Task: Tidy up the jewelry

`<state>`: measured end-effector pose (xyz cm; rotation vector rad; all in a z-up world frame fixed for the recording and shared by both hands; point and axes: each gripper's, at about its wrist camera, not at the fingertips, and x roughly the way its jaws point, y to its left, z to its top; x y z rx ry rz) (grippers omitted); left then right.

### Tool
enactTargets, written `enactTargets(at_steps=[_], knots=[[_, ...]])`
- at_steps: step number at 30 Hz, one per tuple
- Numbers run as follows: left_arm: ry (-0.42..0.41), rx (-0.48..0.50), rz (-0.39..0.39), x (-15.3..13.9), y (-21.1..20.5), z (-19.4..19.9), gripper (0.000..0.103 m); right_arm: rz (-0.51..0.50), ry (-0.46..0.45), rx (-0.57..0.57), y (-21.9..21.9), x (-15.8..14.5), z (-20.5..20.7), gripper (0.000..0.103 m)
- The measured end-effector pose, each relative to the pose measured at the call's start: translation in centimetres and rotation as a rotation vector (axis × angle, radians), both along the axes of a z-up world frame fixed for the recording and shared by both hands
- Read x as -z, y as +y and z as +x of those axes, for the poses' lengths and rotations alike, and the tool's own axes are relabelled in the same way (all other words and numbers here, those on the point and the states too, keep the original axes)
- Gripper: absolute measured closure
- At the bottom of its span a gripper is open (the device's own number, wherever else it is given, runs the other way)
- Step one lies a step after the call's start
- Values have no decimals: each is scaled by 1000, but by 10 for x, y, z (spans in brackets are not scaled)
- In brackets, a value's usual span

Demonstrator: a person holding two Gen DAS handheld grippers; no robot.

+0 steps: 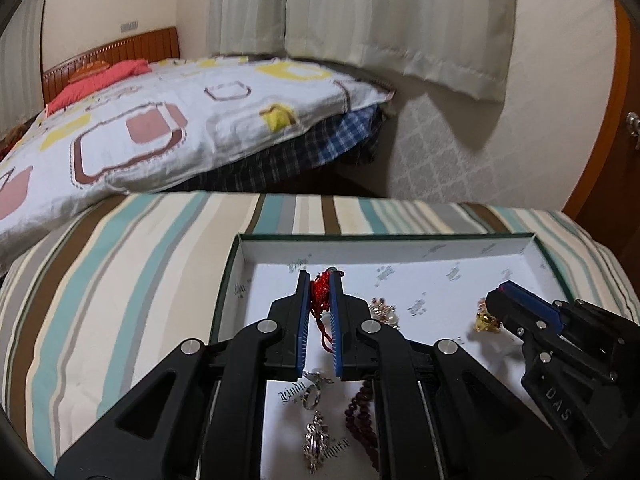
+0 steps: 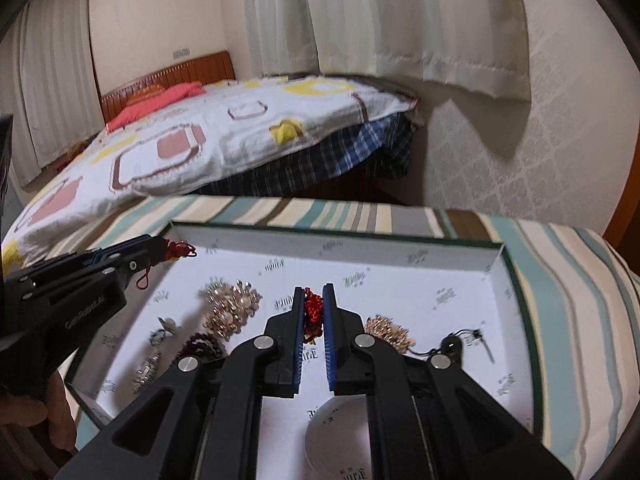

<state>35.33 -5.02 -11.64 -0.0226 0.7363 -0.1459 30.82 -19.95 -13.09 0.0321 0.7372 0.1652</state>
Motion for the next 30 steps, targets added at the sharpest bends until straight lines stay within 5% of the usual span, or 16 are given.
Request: enactTargets(at_steps=[9, 18, 30], knots=[[69, -12, 4, 20, 6, 9, 85, -18, 59, 28, 1, 11, 9, 93], [53, -15, 9, 18, 5, 4, 55, -16, 56, 35, -1, 10, 10, 69], [8, -28, 54, 5, 6, -20, 42, -35, 18, 65, -6, -4, -2, 51]])
